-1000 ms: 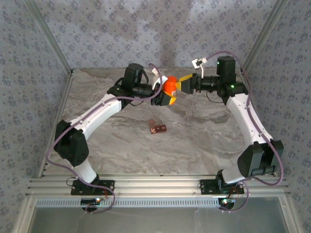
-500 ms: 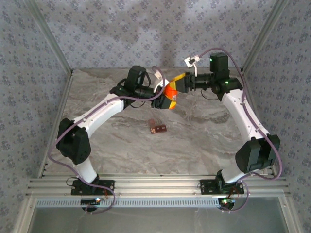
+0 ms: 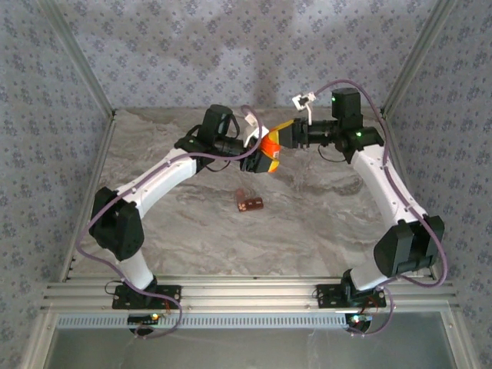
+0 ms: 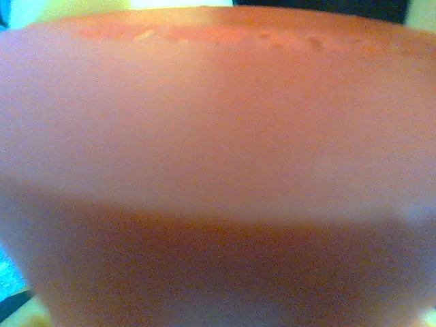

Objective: Sort the pills into containers

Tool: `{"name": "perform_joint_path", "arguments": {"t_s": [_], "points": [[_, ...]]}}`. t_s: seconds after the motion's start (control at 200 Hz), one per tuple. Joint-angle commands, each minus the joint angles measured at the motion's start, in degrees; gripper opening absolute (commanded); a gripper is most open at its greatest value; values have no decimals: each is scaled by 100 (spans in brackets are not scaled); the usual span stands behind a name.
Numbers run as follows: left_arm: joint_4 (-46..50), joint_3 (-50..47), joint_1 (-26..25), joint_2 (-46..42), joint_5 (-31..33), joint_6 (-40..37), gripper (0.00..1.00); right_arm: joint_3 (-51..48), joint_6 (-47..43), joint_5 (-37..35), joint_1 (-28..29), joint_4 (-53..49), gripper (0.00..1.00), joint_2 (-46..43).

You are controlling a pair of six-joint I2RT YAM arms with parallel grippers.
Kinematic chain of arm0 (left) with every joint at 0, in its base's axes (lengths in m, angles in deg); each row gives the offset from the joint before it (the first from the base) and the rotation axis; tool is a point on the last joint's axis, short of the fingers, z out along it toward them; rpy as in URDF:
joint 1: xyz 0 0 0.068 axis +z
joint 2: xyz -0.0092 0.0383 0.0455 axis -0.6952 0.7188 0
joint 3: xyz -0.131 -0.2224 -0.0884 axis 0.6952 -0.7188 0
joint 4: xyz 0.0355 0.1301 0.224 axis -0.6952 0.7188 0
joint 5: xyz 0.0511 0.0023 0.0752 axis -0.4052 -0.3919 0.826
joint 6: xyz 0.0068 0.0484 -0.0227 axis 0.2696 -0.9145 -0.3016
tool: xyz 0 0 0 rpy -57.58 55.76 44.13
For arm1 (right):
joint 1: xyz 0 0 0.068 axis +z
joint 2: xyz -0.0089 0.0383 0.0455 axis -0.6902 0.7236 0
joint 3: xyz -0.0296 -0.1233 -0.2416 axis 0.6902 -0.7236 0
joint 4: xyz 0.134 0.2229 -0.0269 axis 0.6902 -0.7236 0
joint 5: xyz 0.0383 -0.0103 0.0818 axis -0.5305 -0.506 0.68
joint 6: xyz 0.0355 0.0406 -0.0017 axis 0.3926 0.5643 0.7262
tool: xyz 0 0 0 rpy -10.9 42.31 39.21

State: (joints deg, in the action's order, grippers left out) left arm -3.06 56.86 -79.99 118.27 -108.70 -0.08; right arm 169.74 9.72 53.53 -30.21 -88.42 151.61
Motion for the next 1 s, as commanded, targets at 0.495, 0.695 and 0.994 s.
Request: {"name": "perform_joint_path", "arguments": {"t_s": [0.495, 0.695, 0.994], "points": [[-2204, -960, -239, -500, 1913, 654, 0, -1427, 1444, -2937, 1144, 1368, 47, -481], [-2119, -921, -216, -457, 1910, 606, 0, -1276, 1252, -2304, 660, 1331, 69, -726], [-1906, -925, -42, -587, 1573, 481, 0, -1262, 810, -795, -525, 945, 80, -1270]]}}
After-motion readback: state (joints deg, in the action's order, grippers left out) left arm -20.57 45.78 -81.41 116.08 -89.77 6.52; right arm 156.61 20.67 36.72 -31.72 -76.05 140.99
